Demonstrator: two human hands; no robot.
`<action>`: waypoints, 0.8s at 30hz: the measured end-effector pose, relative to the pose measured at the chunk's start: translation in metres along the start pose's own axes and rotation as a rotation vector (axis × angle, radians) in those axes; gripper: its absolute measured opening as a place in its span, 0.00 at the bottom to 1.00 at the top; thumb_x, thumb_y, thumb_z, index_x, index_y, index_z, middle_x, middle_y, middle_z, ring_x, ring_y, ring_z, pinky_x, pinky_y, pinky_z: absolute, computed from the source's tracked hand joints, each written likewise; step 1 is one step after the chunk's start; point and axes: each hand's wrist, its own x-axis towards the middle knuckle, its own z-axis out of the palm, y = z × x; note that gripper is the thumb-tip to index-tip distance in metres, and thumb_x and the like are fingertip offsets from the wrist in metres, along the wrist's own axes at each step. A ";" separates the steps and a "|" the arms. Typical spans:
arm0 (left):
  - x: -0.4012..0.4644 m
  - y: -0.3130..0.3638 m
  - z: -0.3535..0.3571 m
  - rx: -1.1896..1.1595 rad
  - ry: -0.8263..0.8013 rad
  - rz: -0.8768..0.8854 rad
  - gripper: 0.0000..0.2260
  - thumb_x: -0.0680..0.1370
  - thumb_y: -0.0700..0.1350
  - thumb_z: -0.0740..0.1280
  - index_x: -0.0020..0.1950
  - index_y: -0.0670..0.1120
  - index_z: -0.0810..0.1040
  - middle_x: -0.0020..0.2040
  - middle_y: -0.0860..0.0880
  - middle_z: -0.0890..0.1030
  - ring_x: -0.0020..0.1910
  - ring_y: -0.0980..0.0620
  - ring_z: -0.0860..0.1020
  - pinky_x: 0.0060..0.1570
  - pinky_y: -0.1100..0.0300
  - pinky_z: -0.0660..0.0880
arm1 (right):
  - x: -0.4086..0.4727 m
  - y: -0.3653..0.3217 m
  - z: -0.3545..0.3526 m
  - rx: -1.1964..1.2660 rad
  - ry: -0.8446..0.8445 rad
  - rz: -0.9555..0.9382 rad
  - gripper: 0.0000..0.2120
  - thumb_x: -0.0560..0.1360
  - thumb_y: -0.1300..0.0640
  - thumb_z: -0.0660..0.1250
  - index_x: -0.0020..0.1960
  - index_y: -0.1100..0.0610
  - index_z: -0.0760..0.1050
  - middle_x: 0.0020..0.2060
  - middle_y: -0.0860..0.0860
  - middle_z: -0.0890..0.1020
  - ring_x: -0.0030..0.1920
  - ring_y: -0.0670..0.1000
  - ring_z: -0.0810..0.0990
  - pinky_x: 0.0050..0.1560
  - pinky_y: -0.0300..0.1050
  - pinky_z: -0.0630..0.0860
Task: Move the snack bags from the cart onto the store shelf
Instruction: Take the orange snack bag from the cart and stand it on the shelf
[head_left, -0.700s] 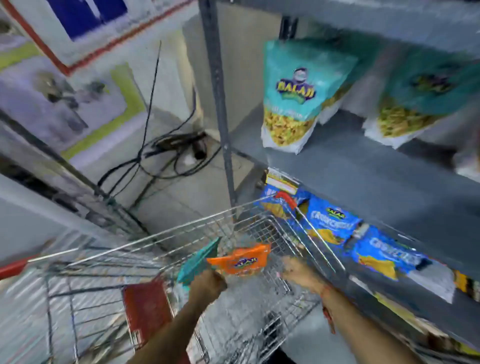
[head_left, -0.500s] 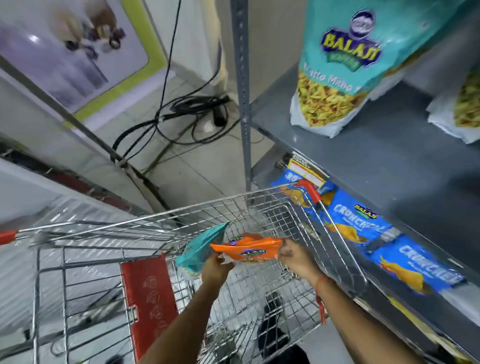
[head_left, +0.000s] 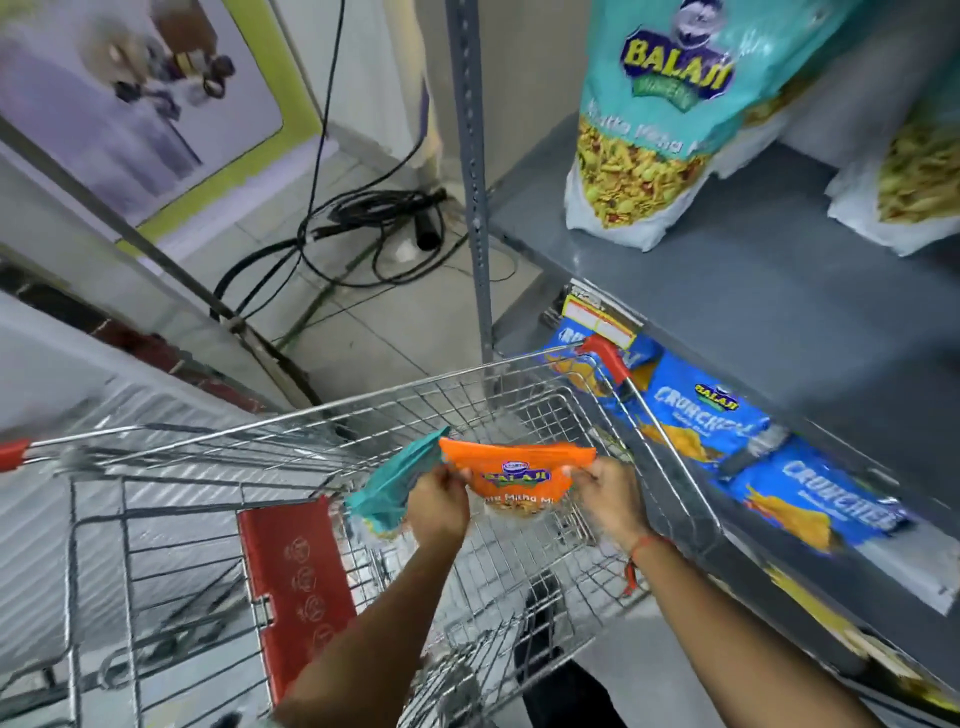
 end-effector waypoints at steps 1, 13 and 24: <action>-0.005 0.007 -0.005 -0.023 -0.016 0.040 0.12 0.77 0.50 0.65 0.49 0.42 0.81 0.48 0.37 0.85 0.50 0.38 0.82 0.51 0.48 0.78 | -0.009 -0.004 -0.007 0.008 0.026 -0.002 0.14 0.72 0.53 0.70 0.30 0.57 0.79 0.21 0.48 0.75 0.23 0.45 0.70 0.26 0.42 0.65; -0.126 0.165 -0.115 -0.404 -0.078 0.716 0.14 0.72 0.53 0.65 0.47 0.44 0.82 0.45 0.40 0.86 0.47 0.41 0.83 0.49 0.43 0.79 | -0.151 -0.133 -0.174 0.021 0.490 -0.201 0.17 0.76 0.56 0.66 0.39 0.70 0.78 0.36 0.67 0.83 0.41 0.63 0.81 0.42 0.56 0.73; -0.292 0.344 -0.222 -0.661 -0.509 1.041 0.03 0.74 0.44 0.71 0.42 0.48 0.83 0.45 0.46 0.86 0.39 0.56 0.83 0.45 0.58 0.80 | -0.314 -0.265 -0.367 0.220 0.897 -0.484 0.09 0.75 0.58 0.66 0.37 0.58 0.78 0.35 0.52 0.81 0.33 0.38 0.76 0.34 0.32 0.72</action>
